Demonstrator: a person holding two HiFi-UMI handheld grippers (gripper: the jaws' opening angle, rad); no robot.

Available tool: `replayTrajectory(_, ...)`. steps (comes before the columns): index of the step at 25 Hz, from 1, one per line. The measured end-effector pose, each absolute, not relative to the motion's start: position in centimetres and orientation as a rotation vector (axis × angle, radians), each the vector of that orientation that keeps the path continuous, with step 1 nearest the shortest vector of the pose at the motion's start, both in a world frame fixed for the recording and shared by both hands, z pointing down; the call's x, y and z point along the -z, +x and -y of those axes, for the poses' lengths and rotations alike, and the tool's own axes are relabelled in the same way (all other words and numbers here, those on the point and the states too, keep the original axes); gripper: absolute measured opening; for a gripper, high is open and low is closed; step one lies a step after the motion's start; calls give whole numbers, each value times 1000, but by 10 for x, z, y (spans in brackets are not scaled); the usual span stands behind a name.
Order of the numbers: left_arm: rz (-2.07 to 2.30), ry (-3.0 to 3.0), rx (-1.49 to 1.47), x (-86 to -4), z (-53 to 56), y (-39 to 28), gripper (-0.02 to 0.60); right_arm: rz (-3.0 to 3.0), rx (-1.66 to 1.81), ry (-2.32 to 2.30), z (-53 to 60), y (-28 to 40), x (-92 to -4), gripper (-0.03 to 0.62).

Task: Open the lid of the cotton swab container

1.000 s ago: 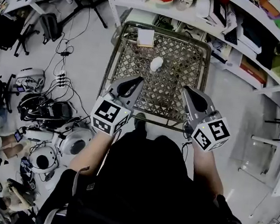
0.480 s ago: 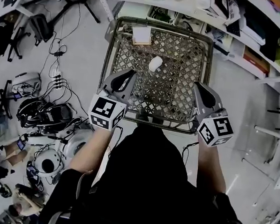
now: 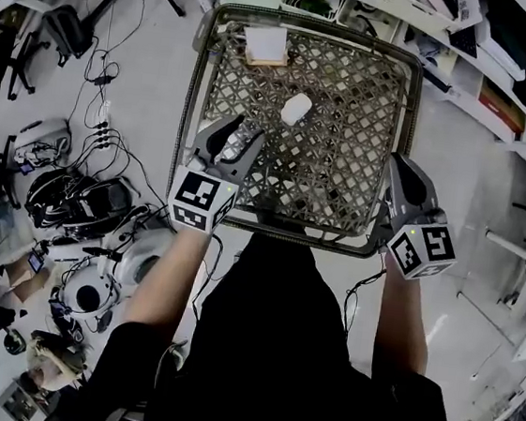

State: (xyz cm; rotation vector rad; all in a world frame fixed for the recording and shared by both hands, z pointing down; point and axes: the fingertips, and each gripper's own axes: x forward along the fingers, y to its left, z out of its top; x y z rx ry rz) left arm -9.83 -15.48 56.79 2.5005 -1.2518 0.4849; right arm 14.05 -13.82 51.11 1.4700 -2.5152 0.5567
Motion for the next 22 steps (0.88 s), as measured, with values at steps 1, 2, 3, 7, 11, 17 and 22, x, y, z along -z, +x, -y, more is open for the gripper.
replayTrajectory(1, 1242, 2509, -485, -576, 157, -96, 179, 2515, -564, 1471, 139, 139, -517, 12)
replayTrajectory(2, 1233, 2518, -485, -584, 158, -93, 195, 2514, -572, 1471, 140, 137, -523, 12)
replayTrajectory(3, 1224, 2526, -487, -593, 160, -91, 210, 2514, -580, 1471, 140, 134, -528, 12)
replayTrajectory(7, 1189, 2526, -512, -636, 169, -81, 257, 2517, -616, 1455, 140, 121, -547, 12)
replayTrajectory(11, 1158, 2533, -554, -674, 177, -67, 306, 2520, -635, 1426, 138, 109, -556, 12)
replayTrajectory(17, 1102, 2566, -624, -705, 187, -46, 310, 2490, -648, 1439, 130, 113, -560, 12)
replayTrajectory(22, 1081, 2550, -642, -716, 194, -38, 310, 2450, -689, 1475, 124, 124, -570, 12)
